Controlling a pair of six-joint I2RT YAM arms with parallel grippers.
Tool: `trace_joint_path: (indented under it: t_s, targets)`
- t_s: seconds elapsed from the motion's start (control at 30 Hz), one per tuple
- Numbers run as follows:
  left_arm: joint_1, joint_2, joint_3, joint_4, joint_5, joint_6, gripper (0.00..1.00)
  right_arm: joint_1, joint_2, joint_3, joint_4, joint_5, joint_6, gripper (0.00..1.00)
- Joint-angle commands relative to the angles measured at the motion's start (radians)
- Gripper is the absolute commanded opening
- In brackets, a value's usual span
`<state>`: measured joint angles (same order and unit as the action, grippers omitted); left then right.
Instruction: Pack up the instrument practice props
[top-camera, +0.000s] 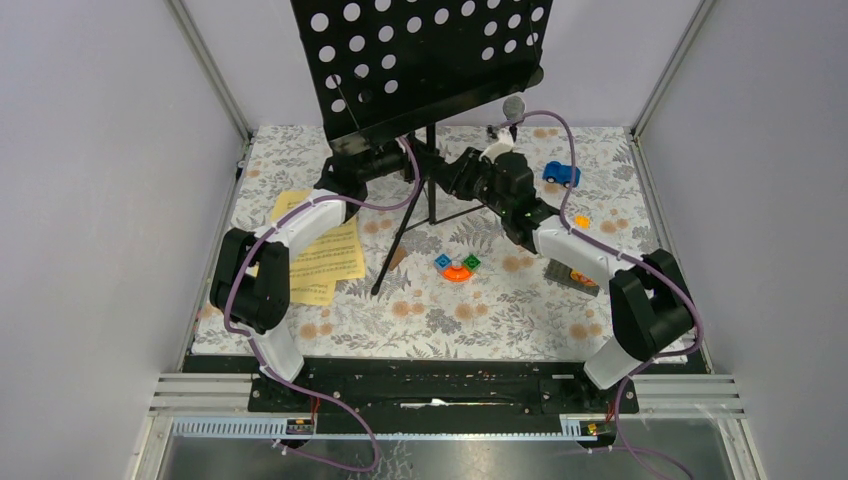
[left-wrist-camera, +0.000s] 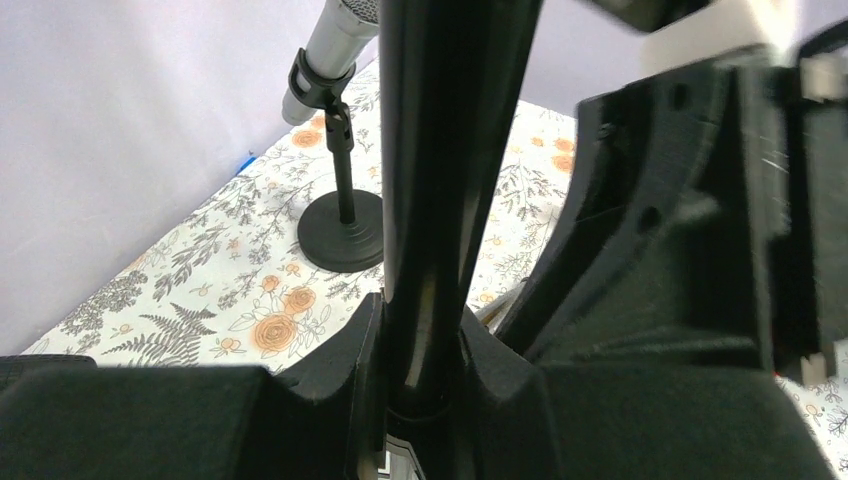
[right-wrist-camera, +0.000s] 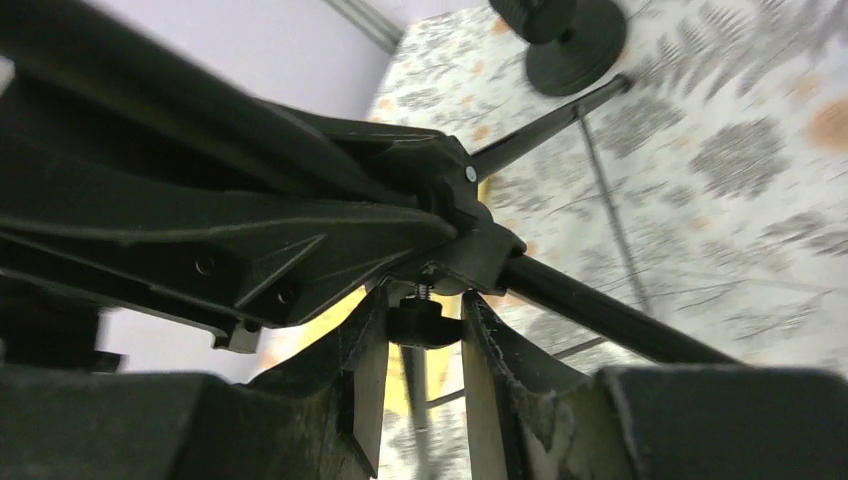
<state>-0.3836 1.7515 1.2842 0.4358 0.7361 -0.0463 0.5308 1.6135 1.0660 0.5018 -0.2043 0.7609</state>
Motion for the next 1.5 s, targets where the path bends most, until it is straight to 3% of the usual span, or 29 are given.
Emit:
trace_joint_path:
  t_s: [0.0,0.2,0.33,0.4,0.6,0.8,0.93,1.1,1.27,1.47]
  targets:
    - [0.011,0.033,0.001,-0.131,-0.012,-0.115,0.00,0.143,-0.021,0.080,-0.220,0.247,-0.583,0.13]
    - [0.011,0.032,-0.001,-0.132,-0.018,-0.110,0.00,0.330,0.068,0.056,-0.212,0.630,-1.102,0.13]
    - [0.012,0.036,0.001,-0.132,-0.017,-0.114,0.00,0.425,0.151,0.000,-0.040,0.883,-1.431,0.11]
    - [0.012,0.037,0.000,-0.130,-0.017,-0.116,0.00,0.448,0.176,-0.025,0.078,0.980,-1.501,0.13]
    - [0.026,0.032,-0.015,-0.087,-0.015,-0.153,0.00,0.454,0.056,-0.012,0.023,0.945,-1.263,0.45]
    - [0.037,0.015,-0.032,-0.044,-0.003,-0.178,0.23,0.450,-0.154,-0.064,-0.096,0.781,-0.976,0.70]
    - [0.046,-0.011,-0.068,0.021,-0.004,-0.203,0.43,0.415,-0.303,-0.200,-0.120,0.676,-0.782,0.74]
    - [0.063,-0.046,-0.109,0.127,0.016,-0.255,0.50,0.350,-0.443,-0.325,-0.188,0.553,-0.648,0.75]
    - [0.085,-0.109,-0.173,0.257,0.014,-0.319,0.63,0.291,-0.583,-0.435,-0.213,0.501,-0.567,0.76]
    - [0.091,-0.188,-0.260,0.360,-0.027,-0.357,0.93,0.227,-0.724,-0.502,-0.246,0.431,-0.509,0.76]
